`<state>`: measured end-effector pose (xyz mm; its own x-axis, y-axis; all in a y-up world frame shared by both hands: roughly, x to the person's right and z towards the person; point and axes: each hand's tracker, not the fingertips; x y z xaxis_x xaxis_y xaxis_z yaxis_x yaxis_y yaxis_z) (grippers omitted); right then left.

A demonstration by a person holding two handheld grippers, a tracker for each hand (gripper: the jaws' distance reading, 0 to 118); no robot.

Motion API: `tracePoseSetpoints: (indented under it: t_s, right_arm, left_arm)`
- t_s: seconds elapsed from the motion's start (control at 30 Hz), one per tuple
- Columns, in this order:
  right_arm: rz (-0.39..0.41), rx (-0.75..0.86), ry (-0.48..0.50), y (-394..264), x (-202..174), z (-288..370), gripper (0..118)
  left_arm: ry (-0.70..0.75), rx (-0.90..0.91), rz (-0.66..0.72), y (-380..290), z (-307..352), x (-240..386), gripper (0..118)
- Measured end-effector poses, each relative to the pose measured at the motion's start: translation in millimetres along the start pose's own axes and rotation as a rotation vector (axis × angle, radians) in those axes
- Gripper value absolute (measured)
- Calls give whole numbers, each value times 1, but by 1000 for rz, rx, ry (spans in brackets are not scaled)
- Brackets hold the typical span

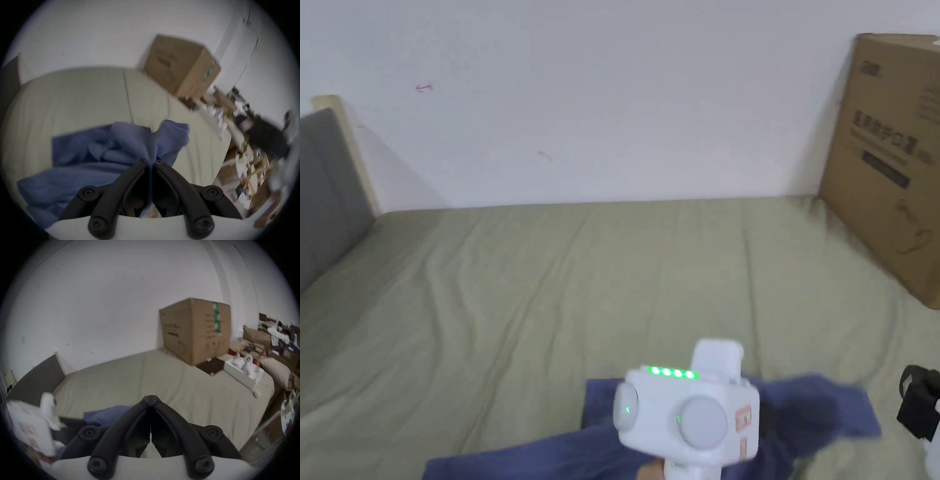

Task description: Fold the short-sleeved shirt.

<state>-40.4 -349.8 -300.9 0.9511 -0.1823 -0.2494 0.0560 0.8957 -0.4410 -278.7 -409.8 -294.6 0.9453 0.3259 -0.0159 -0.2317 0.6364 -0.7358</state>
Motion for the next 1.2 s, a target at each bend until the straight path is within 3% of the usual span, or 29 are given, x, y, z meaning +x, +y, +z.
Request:
tracePoseSetpoints:
  t_s: [0.07,0.13,0.2,0.23,0.27,0.4,0.43,0.5,0.53,0.77,0.8,0.83,0.9,0.93,1.07,1.2]
  right_arm:
    - [-17,-42,-19,-11,17,-1,0]
    - [11,-74,-78,-22,25,-4,0]
    - [28,-95,-92,-31,28,-6,0]
    - [20,-112,-82,-33,30,-8,0]
    - [8,-129,-62,-35,28,-9,0]
    - [24,-137,-36,-38,13,-13,0]
    - [30,-140,-19,-39,8,-14,0]
    - [37,-148,17,-40,-3,-16,0]
    - [43,-152,32,-42,-10,-18,0]
    - [119,-204,121,-56,-52,-32,0]
    - [124,-211,134,-57,-57,-35,0]
    - [129,-216,144,-57,-61,-38,0]
    - [140,-221,157,-56,-70,-43,0]
    - [148,-223,165,-55,-74,-45,0]
    - [167,-225,179,-53,-86,-49,0]
    - [172,-232,186,-54,-92,-52,0]
  left_arm:
    - [-7,-130,-47,-29,-38,6,11]
    - [41,-250,-116,-45,-59,15,40]
    - [29,-228,-111,-53,-63,14,58]
    - [42,-251,-95,-52,-61,14,90]
    - [48,-250,-81,-51,-57,12,102]
    - [47,-188,-54,-41,-26,-3,100]
    - [43,-163,-30,-39,-15,-10,82]
    - [46,-127,32,-40,0,-26,10]
    - [60,-127,60,-43,5,-32,1]
    - [165,-79,85,-63,52,-77,0]
    - [197,-52,94,-61,64,-85,3]
    - [244,-30,91,-58,77,-94,28]
    - [300,-12,97,-49,99,-112,93]
    - [298,-3,92,-47,112,-121,116]
    - [228,94,154,-49,161,-156,116]
    - [371,68,252,-61,166,-214,116]
